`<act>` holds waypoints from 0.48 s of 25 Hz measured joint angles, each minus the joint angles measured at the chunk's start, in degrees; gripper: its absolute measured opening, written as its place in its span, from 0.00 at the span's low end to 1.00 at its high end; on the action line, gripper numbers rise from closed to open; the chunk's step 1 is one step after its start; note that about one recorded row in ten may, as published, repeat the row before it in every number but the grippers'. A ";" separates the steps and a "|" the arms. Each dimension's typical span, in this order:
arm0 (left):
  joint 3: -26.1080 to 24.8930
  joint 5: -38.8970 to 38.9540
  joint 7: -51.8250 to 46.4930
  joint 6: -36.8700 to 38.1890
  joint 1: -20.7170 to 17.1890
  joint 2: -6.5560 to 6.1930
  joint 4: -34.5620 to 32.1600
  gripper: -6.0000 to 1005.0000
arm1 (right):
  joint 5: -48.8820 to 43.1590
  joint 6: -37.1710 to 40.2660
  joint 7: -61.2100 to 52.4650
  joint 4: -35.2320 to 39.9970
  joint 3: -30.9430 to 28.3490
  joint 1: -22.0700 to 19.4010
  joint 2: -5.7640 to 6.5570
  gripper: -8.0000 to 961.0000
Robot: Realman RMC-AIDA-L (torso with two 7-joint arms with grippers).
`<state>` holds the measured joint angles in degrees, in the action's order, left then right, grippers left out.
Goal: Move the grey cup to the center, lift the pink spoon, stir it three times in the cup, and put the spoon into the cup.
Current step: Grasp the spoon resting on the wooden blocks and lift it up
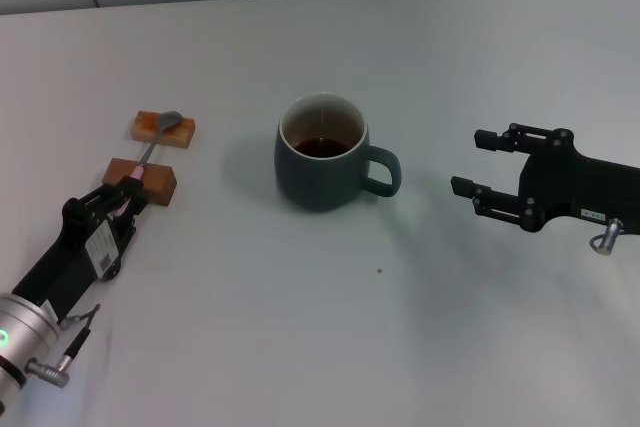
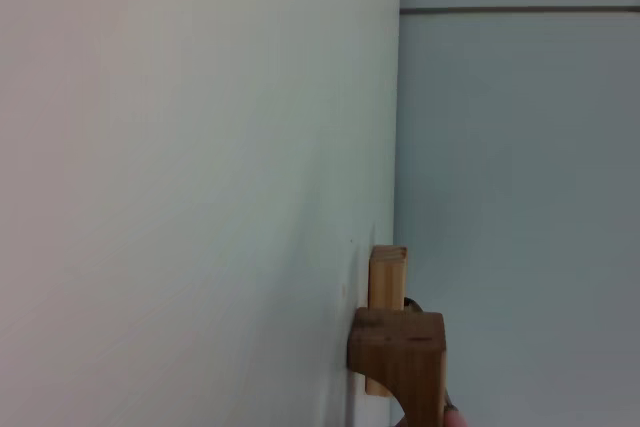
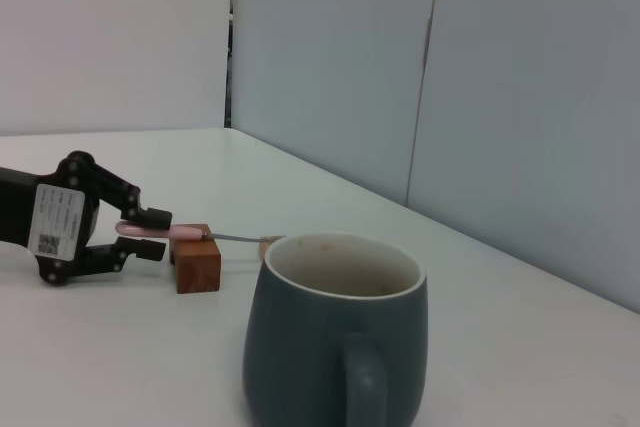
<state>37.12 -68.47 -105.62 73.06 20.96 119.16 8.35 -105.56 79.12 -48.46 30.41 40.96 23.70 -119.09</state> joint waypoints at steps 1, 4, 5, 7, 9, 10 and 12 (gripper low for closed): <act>-0.09 -0.04 -0.01 -0.04 0.10 0.01 0.00 0.28 | 0.00 0.09 -0.01 0.00 0.00 0.00 0.00 0.67; -0.13 -0.07 -0.02 -0.16 0.14 0.02 0.00 0.24 | 0.00 0.30 -0.02 0.00 0.00 0.02 0.00 0.67; -0.13 -0.07 -0.02 -0.16 0.14 0.02 0.00 0.24 | 0.00 0.30 -0.02 0.00 0.00 0.02 0.00 0.67; -0.17 -0.09 -0.04 -0.29 0.14 0.02 0.00 0.24 | 0.00 0.31 -0.03 0.00 0.00 0.02 0.00 0.67; -0.22 -0.09 -0.09 -0.59 0.15 0.02 0.03 0.24 | 0.00 0.34 -0.05 0.00 0.00 -0.01 0.00 0.67; -0.22 -0.09 -0.09 -0.59 0.15 0.02 0.03 0.24 | 0.00 0.34 -0.05 0.00 0.00 -0.01 0.00 0.67; -0.22 -0.09 -0.11 -0.66 0.23 0.02 0.25 0.24 | 0.00 0.34 -0.05 0.00 0.00 -0.02 0.00 0.67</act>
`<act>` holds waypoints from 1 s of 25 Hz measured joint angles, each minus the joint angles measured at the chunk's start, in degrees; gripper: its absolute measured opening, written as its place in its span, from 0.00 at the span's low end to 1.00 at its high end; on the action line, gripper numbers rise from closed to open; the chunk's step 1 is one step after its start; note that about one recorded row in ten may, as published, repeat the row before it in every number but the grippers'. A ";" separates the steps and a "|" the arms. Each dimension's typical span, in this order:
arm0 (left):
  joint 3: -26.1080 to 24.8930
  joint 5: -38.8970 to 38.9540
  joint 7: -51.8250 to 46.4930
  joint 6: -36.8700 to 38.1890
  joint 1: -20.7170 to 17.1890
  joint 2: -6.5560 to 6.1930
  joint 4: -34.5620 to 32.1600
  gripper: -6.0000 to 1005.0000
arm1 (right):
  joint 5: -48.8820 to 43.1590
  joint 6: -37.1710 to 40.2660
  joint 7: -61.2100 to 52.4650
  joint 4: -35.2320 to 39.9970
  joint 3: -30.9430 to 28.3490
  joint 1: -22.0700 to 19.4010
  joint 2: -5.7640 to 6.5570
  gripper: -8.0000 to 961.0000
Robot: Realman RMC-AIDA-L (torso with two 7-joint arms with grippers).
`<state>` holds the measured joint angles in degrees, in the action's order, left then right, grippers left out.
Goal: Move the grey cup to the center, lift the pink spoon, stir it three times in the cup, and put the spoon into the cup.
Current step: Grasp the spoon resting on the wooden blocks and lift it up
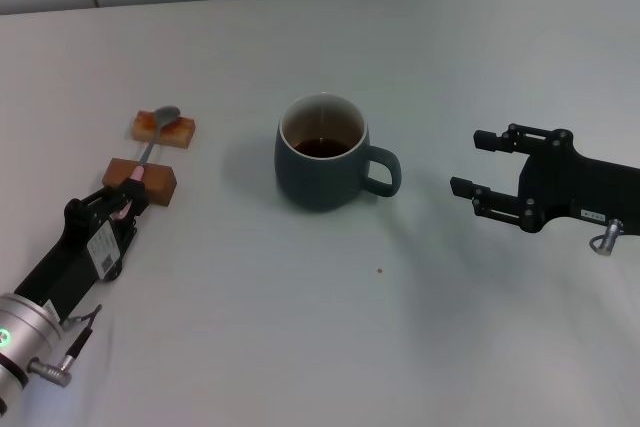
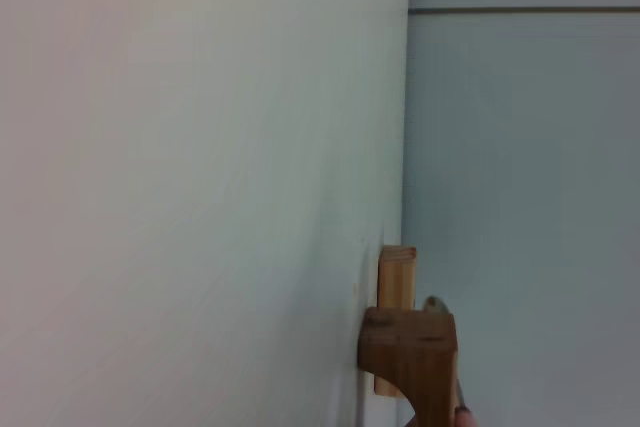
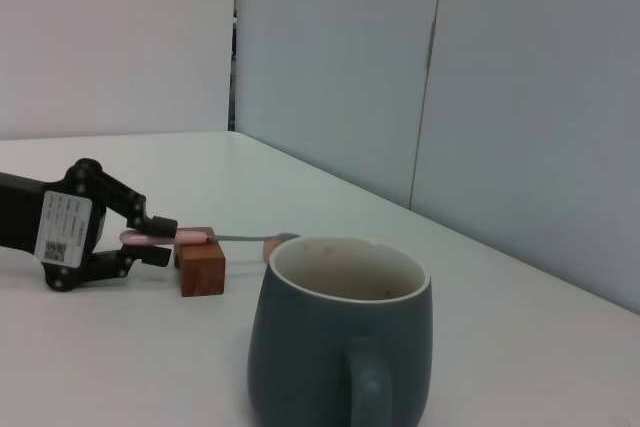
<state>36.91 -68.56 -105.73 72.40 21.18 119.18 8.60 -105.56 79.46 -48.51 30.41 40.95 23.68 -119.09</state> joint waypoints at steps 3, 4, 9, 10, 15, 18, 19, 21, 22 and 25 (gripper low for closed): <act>-0.01 0.03 0.00 0.09 0.14 0.00 0.14 0.24 | 0.00 0.00 0.00 0.00 0.00 -0.02 0.00 0.67; -0.01 0.03 0.00 0.09 0.16 0.00 0.14 0.24 | 0.00 0.00 -0.01 0.00 0.00 -0.02 0.00 0.67; 0.01 0.01 -0.03 0.02 0.31 -0.06 0.18 0.16 | 0.00 -0.03 -0.01 0.00 0.00 -0.04 0.00 0.67; 0.01 0.01 -0.03 0.02 0.31 -0.06 0.18 0.16 | 0.00 -0.03 -0.01 0.00 0.00 -0.04 0.00 0.67; 0.01 0.00 -0.49 0.14 0.10 -0.11 -0.02 0.16 | 0.00 -0.06 -0.05 0.00 0.00 -0.04 0.00 0.67; 0.01 -0.06 -0.32 0.48 -0.15 -0.08 -0.26 0.16 | 0.00 -0.13 -0.09 0.00 0.00 -0.04 0.00 0.67; 0.01 -0.08 -0.26 0.57 -0.15 -0.09 -0.26 0.16 | 0.00 -0.15 -0.09 0.00 0.00 -0.04 0.00 0.67; 0.03 -0.16 -0.18 0.83 -0.14 -0.11 -0.28 0.16 | 0.00 -0.20 -0.09 0.00 0.00 -0.04 0.00 0.67; 0.16 -0.21 -0.09 1.00 -0.05 -0.13 -0.36 0.16 | 0.00 -0.27 -0.09 0.00 0.00 -0.04 0.00 0.67; 0.32 -0.26 -0.01 1.36 0.01 -0.18 -0.57 0.15 | 0.00 -0.32 -0.09 -0.03 0.00 -0.04 0.00 0.67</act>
<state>37.22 -68.82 -105.73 73.76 21.19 119.00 8.04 -105.56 79.13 -48.61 30.38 40.95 23.64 -119.09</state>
